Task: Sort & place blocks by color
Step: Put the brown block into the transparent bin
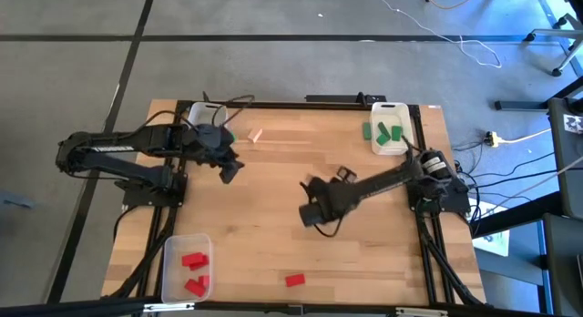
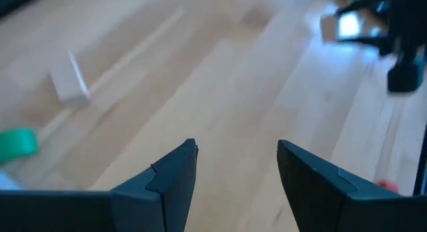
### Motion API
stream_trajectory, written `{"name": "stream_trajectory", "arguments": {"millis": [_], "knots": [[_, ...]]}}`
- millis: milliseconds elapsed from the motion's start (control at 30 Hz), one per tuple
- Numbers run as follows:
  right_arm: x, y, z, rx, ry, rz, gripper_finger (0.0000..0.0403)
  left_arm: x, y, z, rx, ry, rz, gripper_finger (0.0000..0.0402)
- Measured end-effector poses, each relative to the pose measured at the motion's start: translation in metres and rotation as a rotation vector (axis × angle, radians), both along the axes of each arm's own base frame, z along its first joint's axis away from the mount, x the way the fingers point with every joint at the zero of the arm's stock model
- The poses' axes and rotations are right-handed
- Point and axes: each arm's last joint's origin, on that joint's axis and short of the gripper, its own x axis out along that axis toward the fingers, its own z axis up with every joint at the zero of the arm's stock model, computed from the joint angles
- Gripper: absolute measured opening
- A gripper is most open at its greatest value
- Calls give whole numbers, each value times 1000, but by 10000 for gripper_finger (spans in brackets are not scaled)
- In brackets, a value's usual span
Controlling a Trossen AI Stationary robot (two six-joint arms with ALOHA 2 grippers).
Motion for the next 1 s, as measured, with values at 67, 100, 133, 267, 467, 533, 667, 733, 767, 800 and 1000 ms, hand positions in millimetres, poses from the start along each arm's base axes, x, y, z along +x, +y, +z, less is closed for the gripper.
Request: {"name": "stream_trajectory", "arguments": {"millis": [67, 100, 133, 267, 467, 533, 667, 733, 767, 800, 1000], "knots": [[8, -9, 11, -27, -15, 38, 127, 2, 6, 4, 19, -45, 14, 199], [11, -13, 17, -38, -25, 56, 127, 3, 8, 5, 21, -65, 16, 199], [14, -17, 22, -50, -32, 76, 127, 4, 10, 7, 18, -84, 11, 199], [26, -30, 44, -95, -83, 142, 127, 5, 18, 11, -20, -144, -21, 199], [41, -44, 71, -168, -176, 207, 127, 15, 25, 13, -56, -215, -51, 199], [45, -48, 75, -194, -188, 239, 127, 20, 27, 17, -72, -278, -62, 199], [54, -55, 77, -218, -218, 287, 127, 30, 28, 20, -96, -352, -91, 199], [55, -57, 77, -226, -212, 307, 127, 33, 27, 20, -97, -359, -97, 199], [56, -58, 78, -230, -213, 317, 127, 35, 27, 20, -96, -370, -98, 199], [57, -59, 78, -233, -210, 328, 127, 37, 28, 21, -96, -382, -96, 199], [58, -60, 78, -245, -188, 368, 127, 39, 28, 24, -109, -419, -82, 199]]}}
